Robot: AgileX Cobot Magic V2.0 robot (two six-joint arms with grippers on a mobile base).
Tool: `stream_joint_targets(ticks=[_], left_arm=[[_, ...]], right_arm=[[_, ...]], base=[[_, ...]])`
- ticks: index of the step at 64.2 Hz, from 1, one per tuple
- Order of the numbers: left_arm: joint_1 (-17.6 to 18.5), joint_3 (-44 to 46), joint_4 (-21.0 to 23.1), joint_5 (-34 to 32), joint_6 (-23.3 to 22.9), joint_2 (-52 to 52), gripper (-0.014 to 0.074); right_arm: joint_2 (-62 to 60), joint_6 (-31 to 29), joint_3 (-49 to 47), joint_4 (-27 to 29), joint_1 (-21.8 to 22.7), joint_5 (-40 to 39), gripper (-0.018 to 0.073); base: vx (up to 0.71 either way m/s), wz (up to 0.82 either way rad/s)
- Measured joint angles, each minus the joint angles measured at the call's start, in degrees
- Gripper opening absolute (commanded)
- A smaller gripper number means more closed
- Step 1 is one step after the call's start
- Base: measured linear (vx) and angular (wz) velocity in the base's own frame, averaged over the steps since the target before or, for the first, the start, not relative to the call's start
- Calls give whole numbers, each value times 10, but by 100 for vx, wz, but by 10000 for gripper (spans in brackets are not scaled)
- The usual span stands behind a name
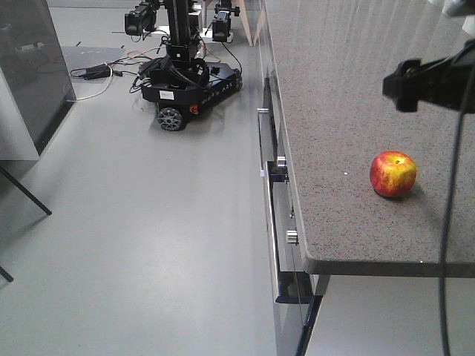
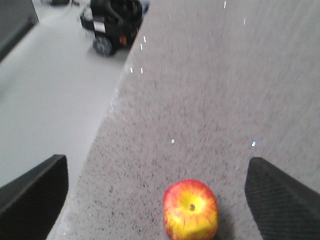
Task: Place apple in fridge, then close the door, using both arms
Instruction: 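Lower the right gripper over the red-yellow apple on the counter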
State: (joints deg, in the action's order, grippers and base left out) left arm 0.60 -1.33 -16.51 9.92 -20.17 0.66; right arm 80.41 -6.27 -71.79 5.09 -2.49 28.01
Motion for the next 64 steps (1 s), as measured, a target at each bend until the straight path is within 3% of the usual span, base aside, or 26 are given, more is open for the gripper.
stream_joint_targets(ticks=[16,64], left_arm=[[0,0,0,0,0,0,-6],[0,0,0,0,0,0,-6]], right_arm=[[75,24,0,-4,22,-21,668],[201,26,-1,-17,22,-84,651]], base=[[0,0],[0,0]])
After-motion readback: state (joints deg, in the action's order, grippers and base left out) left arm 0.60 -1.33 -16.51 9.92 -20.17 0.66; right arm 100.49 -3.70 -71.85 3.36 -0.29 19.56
